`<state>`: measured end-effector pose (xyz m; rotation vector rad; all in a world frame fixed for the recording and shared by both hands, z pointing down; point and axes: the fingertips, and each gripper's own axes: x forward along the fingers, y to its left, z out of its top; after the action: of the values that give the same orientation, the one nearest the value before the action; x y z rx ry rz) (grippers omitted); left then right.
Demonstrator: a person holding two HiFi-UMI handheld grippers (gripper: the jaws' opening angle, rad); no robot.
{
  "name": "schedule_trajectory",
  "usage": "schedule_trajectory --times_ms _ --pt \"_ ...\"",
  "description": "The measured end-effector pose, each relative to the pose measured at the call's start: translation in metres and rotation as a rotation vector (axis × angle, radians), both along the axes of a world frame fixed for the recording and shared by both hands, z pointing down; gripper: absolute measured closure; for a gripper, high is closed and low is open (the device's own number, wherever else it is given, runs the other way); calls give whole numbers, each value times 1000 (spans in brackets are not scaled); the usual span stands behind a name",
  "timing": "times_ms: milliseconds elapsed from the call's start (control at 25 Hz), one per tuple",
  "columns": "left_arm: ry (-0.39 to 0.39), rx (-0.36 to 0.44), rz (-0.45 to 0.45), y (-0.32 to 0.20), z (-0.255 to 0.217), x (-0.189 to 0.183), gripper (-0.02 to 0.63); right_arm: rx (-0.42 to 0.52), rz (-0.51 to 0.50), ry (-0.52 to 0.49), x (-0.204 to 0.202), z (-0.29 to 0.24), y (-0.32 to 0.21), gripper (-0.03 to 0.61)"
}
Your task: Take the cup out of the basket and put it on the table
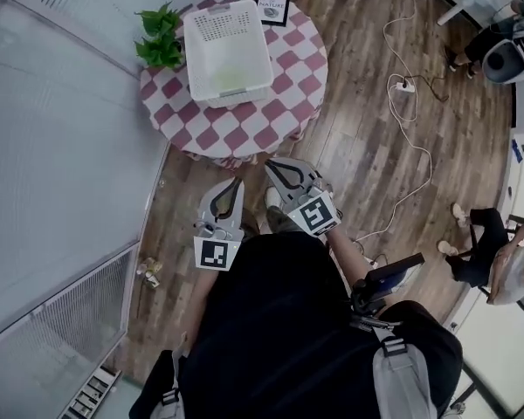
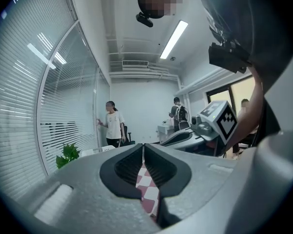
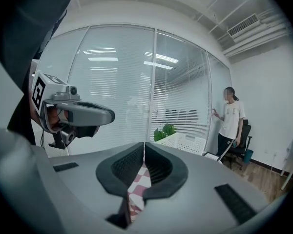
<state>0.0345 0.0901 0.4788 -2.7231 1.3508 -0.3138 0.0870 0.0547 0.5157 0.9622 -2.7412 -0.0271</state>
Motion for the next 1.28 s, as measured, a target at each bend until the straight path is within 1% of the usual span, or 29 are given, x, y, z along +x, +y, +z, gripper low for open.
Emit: schedule_trajectory --times_ms 120,200,240,320,400,480,640,760,920,1000,1080,1200,1280 --pt "10 -13 -21 -17 2 -8 607 -4 -4 11 -4 -1 -24 566" --pt "0 7 -16 -31 2 -12 607 9 -16 24 -8 -1 -40 566" --pt "14 2 -24 -38 3 -15 607 9 -18 28 -10 -1 -48 566" --pt "62 -42 -52 -53 9 -24 607 7 -18 33 -17 -1 -64 566" --pt "83 -61 -50 -68 13 -31 607 7 -22 57 -24 2 -80 566" --pt "82 -48 -28 -85 13 -36 607 -3 -24 83 -30 5 -96 566" --pt "57 -6 9 -117 6 -48 607 -55 -41 118 -37 19 -132 566" --pt "48 9 3 -137 -1 -61 607 -66 -64 191 -42 26 -163 565" --pt "50 7 -26 -157 3 -86 607 -58 -107 296 -58 35 -208 560" --pt "51 -6 -52 -161 8 -100 607 -73 -146 338 -70 39 -226 535" --pt "45 -32 -87 -163 14 -111 607 -97 -199 388 -82 46 -243 495" --pt "58 -49 -135 -169 19 -124 607 -140 -266 501 -96 66 -268 468" --pt "64 -54 -161 -173 22 -137 607 -195 -316 584 -107 90 -278 423"
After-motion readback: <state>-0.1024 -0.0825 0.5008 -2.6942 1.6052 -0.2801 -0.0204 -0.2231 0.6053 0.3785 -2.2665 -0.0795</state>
